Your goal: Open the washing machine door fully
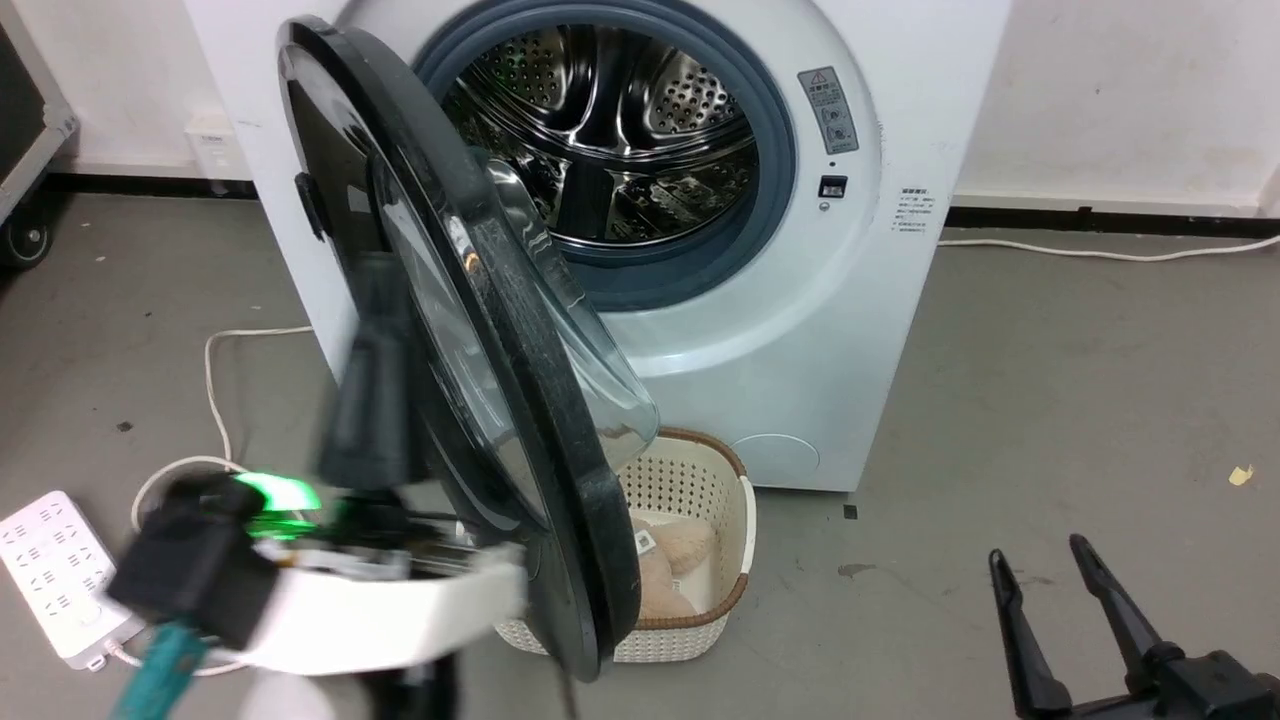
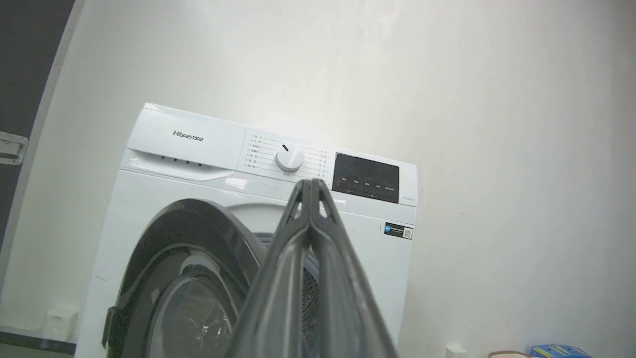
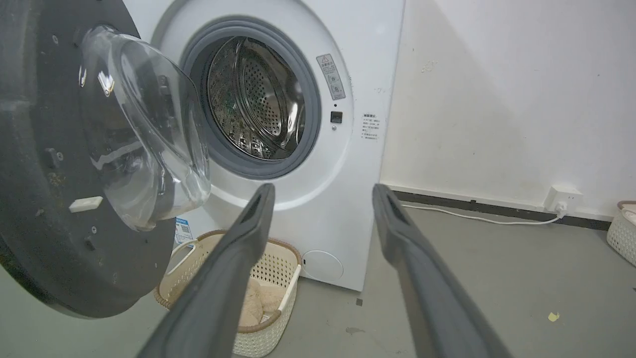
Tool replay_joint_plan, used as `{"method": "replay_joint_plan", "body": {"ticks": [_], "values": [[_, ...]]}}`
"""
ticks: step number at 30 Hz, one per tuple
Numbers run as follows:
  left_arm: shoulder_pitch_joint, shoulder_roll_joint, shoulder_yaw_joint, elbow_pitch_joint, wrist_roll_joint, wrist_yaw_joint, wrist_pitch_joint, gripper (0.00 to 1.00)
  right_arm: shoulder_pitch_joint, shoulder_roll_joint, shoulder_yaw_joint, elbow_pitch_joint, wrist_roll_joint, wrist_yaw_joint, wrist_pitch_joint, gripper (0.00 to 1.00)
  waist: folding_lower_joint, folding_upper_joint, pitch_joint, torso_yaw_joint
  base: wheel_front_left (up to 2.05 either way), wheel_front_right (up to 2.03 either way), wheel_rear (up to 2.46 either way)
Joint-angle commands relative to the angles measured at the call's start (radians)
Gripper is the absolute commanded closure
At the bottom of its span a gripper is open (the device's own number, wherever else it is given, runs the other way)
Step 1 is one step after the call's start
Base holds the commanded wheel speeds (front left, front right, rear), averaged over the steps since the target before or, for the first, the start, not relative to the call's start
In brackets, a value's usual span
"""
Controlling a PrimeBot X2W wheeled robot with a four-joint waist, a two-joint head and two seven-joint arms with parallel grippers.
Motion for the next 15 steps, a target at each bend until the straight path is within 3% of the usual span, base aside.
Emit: {"method": "replay_joint_plan", "body": {"ticks": [1, 8, 15], "values": [[-0.011, -0.001, -0.044, -0.012, -0.024, 0.019, 0.025, 1.00, 0.005, 0.004, -0.006, 0.002, 0.009, -0.001, -0.004, 0.00, 0.0000, -0.0001, 0.002, -0.001, 0.00, 0.00, 0.00], [0.003, -0.001, -0.246, 0.063, -0.043, 0.048, 0.083, 1.00, 0.001, 0.004, -0.006, 0.007, 0.009, -0.001, -0.004, 0.00, 0.0000, -0.0001, 0.011, -0.003, 0.00, 0.00, 0.00], [0.051, -0.002, -0.403, 0.265, -0.114, 0.048, 0.109, 1.00, -0.001, 0.004, -0.011, 0.013, 0.004, -0.001, -0.004, 0.00, 0.0000, -0.0001, 0.022, -0.003, 0.00, 0.00, 0.00]]}}
